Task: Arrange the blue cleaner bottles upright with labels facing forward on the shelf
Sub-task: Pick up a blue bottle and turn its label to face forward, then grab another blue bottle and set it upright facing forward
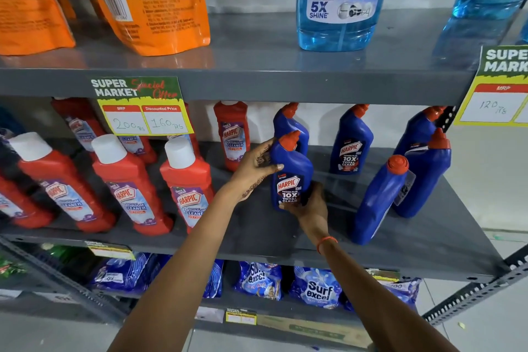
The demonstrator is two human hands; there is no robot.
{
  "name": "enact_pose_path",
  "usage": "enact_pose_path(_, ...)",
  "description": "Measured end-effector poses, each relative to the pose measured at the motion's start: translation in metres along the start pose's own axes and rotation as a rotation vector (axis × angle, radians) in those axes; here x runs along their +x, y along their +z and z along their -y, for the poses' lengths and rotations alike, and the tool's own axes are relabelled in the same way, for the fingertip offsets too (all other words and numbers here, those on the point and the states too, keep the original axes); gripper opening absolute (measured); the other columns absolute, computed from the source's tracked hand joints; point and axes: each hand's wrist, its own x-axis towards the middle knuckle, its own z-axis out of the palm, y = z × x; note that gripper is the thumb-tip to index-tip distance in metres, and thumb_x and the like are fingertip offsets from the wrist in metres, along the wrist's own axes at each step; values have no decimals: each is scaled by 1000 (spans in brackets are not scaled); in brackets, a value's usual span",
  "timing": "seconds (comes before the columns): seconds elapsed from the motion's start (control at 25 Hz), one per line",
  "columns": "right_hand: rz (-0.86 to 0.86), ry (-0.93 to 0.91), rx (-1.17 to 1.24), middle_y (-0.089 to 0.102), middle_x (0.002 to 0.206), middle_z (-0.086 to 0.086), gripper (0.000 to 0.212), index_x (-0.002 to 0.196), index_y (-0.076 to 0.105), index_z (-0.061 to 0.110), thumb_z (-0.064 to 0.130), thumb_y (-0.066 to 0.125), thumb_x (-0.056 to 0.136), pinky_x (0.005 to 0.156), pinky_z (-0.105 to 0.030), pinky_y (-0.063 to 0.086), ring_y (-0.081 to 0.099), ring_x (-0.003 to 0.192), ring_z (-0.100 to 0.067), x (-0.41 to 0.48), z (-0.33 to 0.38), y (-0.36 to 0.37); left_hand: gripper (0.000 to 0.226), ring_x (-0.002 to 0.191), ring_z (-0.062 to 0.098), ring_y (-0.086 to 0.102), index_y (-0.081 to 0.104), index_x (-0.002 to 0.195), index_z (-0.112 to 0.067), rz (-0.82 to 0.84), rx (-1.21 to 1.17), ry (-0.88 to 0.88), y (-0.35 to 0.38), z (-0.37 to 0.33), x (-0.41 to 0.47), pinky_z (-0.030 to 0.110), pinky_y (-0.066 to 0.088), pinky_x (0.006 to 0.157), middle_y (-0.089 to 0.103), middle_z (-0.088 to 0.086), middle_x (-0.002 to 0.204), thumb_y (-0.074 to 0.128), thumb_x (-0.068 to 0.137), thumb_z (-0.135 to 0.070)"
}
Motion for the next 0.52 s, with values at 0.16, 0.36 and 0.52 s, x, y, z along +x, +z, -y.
enact_pose_path(0.16, -23, 32, -36, 60, 116, -9, 73, 114, 44, 14, 18, 87, 55, 71, -25, 44, 57, 91, -16, 2, 5, 6, 67, 125, 19, 51, 35, 140, -13, -2, 18, 7, -3, 3, 0, 30, 49, 99, 52, 11, 138, 61, 81, 7)
enact_pose_path(0.36, -64, -73, -168, 50, 128, -20, 86, 132, 37, 5, 16, 84, 60, 97, -40, 43, 49, 116, -35, -15, 15, -1, 80, 143, 14, 16, 9, 147, -14, -142, 415, 196, 27, 7, -22, 25, 21, 114, 15, 4, 156, 60, 86, -6)
enact_pose_path(0.52, -260, -340, -113, 50, 124, -15, 63, 134, 39, 6, 5, 69, 78, 97, -27, 44, 53, 114, -25, -51, 39, -39, 71, 146, 25, 10, 9, 146, -14, -312, 657, 491, 68, 5, -39, 46, 19, 118, 11, 9, 157, 53, 90, -13)
